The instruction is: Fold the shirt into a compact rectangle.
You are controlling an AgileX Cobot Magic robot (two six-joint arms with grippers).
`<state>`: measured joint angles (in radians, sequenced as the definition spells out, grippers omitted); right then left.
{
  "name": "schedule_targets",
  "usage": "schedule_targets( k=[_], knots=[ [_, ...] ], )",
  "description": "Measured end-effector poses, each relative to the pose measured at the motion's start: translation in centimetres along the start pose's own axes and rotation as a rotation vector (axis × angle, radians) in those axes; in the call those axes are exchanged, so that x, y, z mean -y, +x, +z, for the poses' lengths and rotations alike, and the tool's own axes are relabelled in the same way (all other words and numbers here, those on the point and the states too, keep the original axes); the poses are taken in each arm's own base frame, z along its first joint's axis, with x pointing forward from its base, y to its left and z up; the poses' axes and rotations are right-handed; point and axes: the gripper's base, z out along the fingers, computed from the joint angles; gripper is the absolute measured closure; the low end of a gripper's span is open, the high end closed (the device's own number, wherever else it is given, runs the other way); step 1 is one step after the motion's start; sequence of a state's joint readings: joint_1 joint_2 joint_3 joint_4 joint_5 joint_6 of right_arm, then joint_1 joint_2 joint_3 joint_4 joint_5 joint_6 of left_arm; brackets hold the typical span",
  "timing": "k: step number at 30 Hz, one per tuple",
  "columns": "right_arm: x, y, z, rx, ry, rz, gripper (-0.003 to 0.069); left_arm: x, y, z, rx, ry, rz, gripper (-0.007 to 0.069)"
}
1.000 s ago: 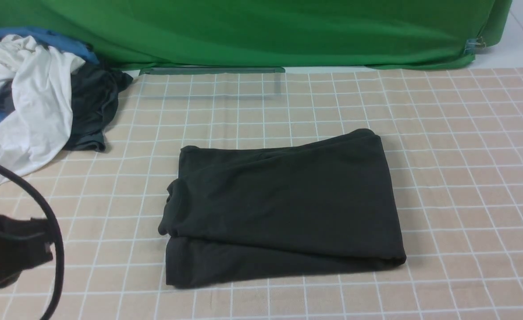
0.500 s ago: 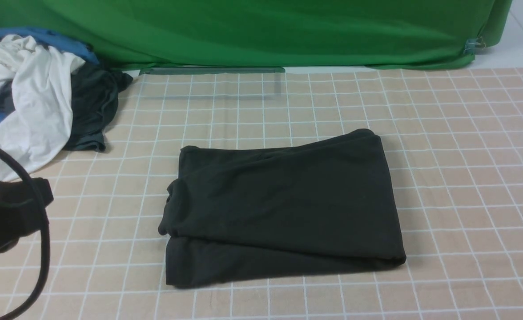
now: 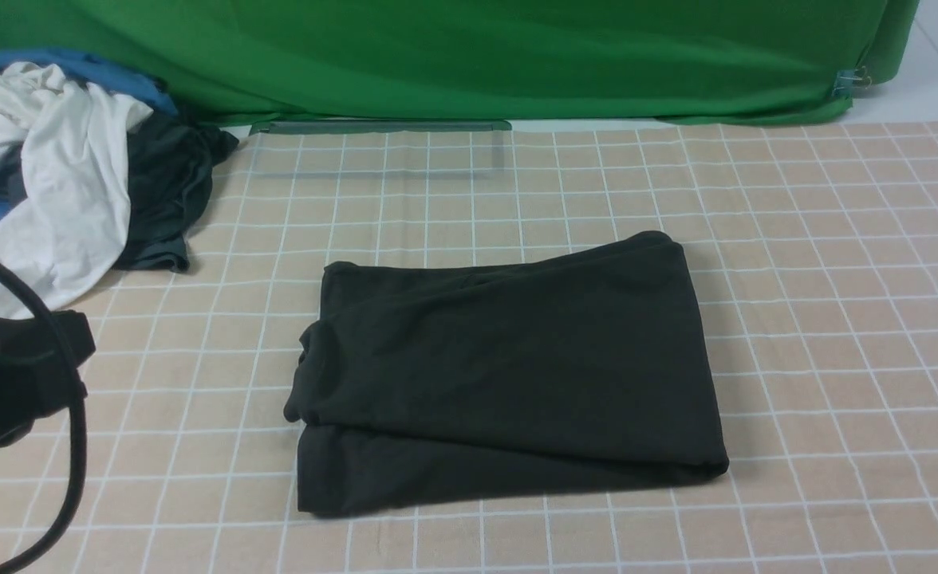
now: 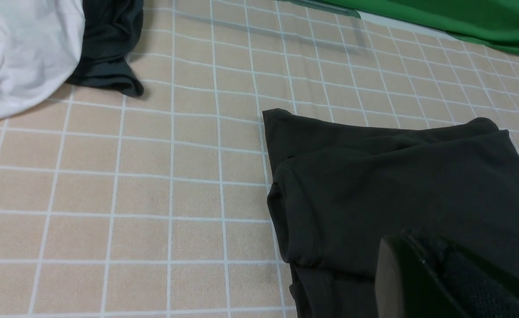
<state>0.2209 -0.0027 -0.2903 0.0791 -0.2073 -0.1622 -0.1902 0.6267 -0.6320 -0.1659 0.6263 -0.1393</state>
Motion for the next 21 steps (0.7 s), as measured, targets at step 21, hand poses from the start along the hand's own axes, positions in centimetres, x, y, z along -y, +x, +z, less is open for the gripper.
schedule_targets(
  k=[21],
  knots=[
    [0.0, 0.0, 0.0, -0.001, 0.0, 0.0, 0.0421, -2.5, 5.4, -2.4, 0.442, -0.116, 0.393, 0.0606]
  ],
)
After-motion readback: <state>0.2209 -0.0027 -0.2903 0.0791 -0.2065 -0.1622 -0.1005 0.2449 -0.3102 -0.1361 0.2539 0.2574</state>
